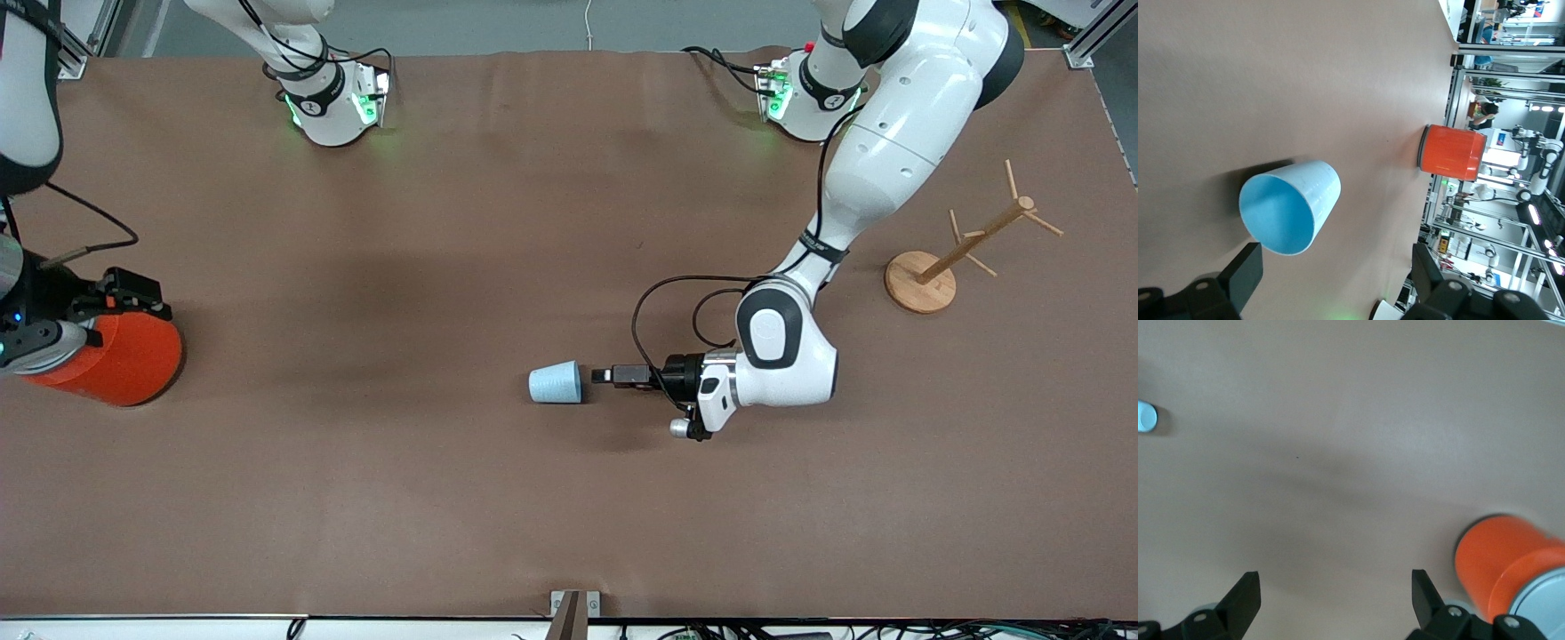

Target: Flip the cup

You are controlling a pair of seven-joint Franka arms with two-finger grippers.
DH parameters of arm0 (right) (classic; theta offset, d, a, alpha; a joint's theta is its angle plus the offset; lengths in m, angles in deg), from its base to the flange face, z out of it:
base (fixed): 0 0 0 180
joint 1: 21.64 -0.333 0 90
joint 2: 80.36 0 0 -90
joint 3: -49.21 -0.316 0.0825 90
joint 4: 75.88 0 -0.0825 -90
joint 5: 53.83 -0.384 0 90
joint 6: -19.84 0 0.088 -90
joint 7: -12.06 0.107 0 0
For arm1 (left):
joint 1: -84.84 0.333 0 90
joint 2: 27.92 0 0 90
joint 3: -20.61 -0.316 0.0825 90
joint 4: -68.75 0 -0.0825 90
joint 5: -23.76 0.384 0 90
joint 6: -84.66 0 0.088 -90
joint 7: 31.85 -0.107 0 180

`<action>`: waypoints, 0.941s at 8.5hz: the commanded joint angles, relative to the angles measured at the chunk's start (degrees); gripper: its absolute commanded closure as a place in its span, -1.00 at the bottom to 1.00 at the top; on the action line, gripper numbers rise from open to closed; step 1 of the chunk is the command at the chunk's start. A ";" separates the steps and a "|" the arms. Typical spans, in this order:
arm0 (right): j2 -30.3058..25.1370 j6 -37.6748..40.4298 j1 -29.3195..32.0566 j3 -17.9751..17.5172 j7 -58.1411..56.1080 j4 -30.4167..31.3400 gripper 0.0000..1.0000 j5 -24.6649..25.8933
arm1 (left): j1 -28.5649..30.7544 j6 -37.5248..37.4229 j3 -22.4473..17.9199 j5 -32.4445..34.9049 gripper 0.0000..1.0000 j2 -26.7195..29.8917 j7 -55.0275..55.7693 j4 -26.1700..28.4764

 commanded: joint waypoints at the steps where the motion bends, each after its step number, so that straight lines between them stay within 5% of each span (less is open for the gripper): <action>1: -7.62 -0.43 0.30 -0.22 6.86 7.65 -1.00 -0.20 | -1.55 0.81 0.27 -7.24 -0.97 -2.52 -7.16 0.16; 7: -9.93 -1.74 -1.28 1.09 21.31 6.62 -1.00 4.90 | -5.59 0.98 0.27 -17.64 -0.90 -4.47 -9.58 0.42; 8: -10.29 -2.18 -1.37 1.88 23.14 6.71 -1.00 4.99 | -5.69 0.98 0.18 -18.18 -0.22 -4.47 -9.58 0.42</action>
